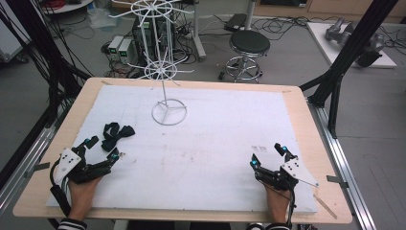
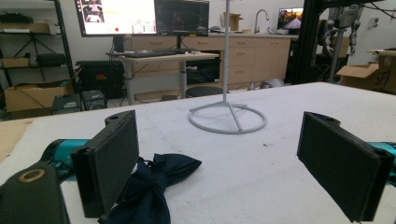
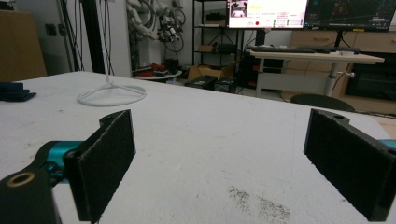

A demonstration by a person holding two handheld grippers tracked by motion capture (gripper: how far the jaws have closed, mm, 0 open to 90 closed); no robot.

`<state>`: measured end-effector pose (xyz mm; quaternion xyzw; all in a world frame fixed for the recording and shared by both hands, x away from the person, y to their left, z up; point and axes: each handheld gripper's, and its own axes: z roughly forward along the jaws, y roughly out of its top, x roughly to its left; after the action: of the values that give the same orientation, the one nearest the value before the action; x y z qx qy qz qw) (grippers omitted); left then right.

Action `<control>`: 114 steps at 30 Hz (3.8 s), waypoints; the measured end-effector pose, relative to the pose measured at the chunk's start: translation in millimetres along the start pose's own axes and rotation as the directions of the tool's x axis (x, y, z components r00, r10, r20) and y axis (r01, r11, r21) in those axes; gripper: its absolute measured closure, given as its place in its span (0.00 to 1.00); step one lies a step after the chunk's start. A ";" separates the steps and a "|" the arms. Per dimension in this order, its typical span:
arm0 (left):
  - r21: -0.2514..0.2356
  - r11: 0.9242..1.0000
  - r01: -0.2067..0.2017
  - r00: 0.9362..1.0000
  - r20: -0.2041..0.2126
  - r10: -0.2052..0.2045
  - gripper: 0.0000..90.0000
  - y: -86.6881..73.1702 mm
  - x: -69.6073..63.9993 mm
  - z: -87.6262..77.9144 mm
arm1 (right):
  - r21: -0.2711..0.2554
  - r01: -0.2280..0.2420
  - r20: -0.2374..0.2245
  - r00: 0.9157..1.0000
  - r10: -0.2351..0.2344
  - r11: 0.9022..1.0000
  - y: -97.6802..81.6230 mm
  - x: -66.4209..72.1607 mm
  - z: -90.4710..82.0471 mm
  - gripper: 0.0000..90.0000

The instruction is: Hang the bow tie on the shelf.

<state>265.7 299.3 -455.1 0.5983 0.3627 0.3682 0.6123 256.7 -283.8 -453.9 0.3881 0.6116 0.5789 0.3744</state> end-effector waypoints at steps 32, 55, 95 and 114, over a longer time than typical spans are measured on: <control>0.078 0.997 0.024 0.999 -0.049 -0.020 0.14 5.4 3.9 6.7 | 0.005 -0.011 0.004 1.000 0.011 1.000 0.2 0.6 0.1 0.09; 0.246 0.969 0.039 0.997 -0.079 -0.020 0.14 37.3 32.3 25.1 | 0.012 -0.005 0.003 1.000 0.005 1.000 0.3 1.3 0.7 0.09; 0.614 0.787 0.062 0.986 -0.162 0.048 0.25 48.8 82.6 86.0 | 0.016 0.011 0.000 1.000 -0.011 1.000 0.5 1.9 1.1 0.09; 0.713 0.687 0.136 0.982 -0.187 -0.001 0.40 45.0 95.8 107.1 | 0.014 0.016 0.000 1.000 -0.016 1.000 0.5 2.2 1.1 0.09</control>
<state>404.3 334.8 -408.2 0.7429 0.5517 0.2224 0.3070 256.8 -281.3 -453.4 0.3860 0.6188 0.5713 0.3764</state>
